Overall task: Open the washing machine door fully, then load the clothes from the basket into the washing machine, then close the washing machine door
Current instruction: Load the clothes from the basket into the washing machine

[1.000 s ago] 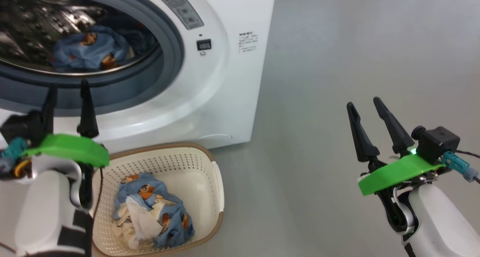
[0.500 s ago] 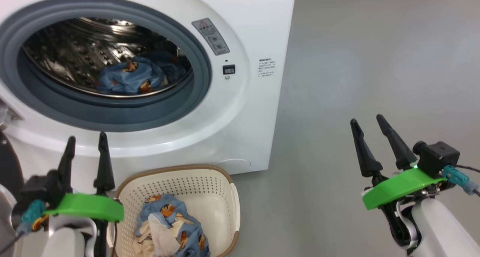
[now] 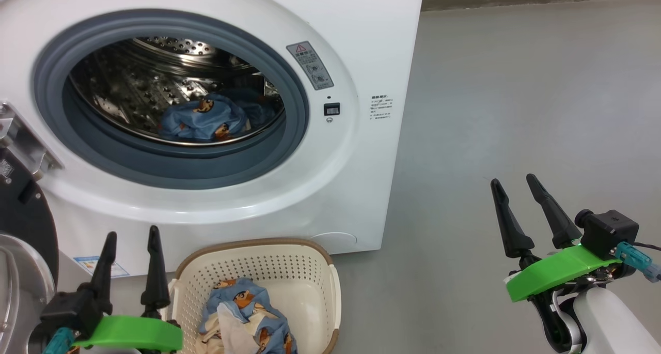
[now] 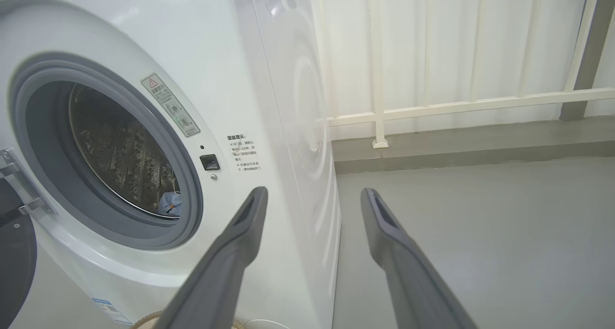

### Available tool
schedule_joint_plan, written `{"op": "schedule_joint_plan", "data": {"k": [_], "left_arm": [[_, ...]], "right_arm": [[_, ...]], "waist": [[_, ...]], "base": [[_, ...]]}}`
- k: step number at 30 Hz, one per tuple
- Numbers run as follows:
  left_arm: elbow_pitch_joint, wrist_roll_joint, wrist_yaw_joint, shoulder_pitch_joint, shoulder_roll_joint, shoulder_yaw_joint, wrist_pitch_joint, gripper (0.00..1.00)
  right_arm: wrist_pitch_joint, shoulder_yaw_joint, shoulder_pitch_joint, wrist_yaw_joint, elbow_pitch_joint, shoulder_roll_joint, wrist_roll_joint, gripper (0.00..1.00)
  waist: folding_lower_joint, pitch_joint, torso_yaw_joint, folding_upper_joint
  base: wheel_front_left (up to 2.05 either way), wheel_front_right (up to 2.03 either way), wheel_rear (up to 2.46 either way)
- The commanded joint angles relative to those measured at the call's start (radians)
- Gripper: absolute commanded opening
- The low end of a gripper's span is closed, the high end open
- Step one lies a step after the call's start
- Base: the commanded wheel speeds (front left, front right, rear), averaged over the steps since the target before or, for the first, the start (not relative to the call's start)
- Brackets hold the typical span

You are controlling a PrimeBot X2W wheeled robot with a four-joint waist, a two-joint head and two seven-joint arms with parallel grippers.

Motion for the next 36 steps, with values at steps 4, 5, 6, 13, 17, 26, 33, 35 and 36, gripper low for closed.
{"op": "schedule_joint_plan", "data": {"k": [4, 5, 6, 13, 17, 26, 33, 35, 36], "left_arm": [[-0.042, -0.003, 0.009, -0.002, 0.013, 0.023, -0.006, 1.0], [-0.044, -0.002, 0.009, -0.001, 0.013, 0.022, -0.006, 1.0], [-0.047, -0.001, 0.01, 0.0, 0.012, 0.02, -0.006, 1.0], [-0.058, 0.0, 0.013, 0.005, 0.011, 0.016, -0.006, 1.0], [-0.058, -0.001, 0.015, 0.003, 0.009, 0.013, -0.006, 1.0], [-0.055, -0.002, 0.019, 0.004, 0.006, 0.007, -0.006, 1.0], [-0.055, -0.004, 0.02, 0.003, 0.004, 0.003, -0.006, 1.0], [-0.054, -0.005, 0.021, 0.002, 0.004, 0.003, -0.006, 1.0], [-0.054, -0.006, 0.022, 0.0, 0.004, 0.002, -0.006, 1.0]], "right_arm": [[-0.008, 0.022, 0.0, 0.005, -0.024, -0.016, -0.011, 1.0], [-0.008, 0.023, -0.001, 0.005, -0.024, -0.017, -0.011, 1.0], [-0.008, 0.024, -0.001, 0.005, -0.024, -0.017, -0.011, 1.0], [-0.008, 0.031, -0.006, 0.005, -0.024, -0.019, -0.012, 1.0], [-0.008, 0.038, -0.008, 0.005, -0.021, -0.022, -0.01, 1.0], [-0.008, 0.044, -0.009, 0.005, -0.016, -0.028, -0.008, 1.0], [-0.008, 0.052, -0.013, 0.005, -0.012, -0.031, -0.003, 1.0], [-0.008, 0.052, -0.015, 0.005, -0.012, -0.032, -0.002, 1.0], [-0.008, 0.052, -0.017, 0.005, -0.011, -0.032, -0.001, 1.0]], "waist": [[0.0, -0.001, 0.001, -0.0001], [0.0, -0.001, 0.001, -0.0001], [0.0, 0.0, 0.0, -0.0001], [0.0, 0.005, -0.005, -0.0001], [0.0, 0.006, -0.007, -0.0001], [0.0, 0.003, -0.008, -0.0001], [0.0, 0.006, -0.009, -0.0001], [0.0, 0.008, -0.009, -0.0001], [0.0, 0.011, -0.01, -0.0001]], "base": [[0.0, 0.0, 0.0], [0.0, 0.0, 0.0], [0.0, 0.0, 0.0], [0.0, 0.0, 0.0], [0.0, 0.0, 0.0], [0.0, 0.0, 0.0], [0.0, 0.0, 0.0], [0.0, 0.0, 0.0], [0.0, 0.0, 0.0]]}}
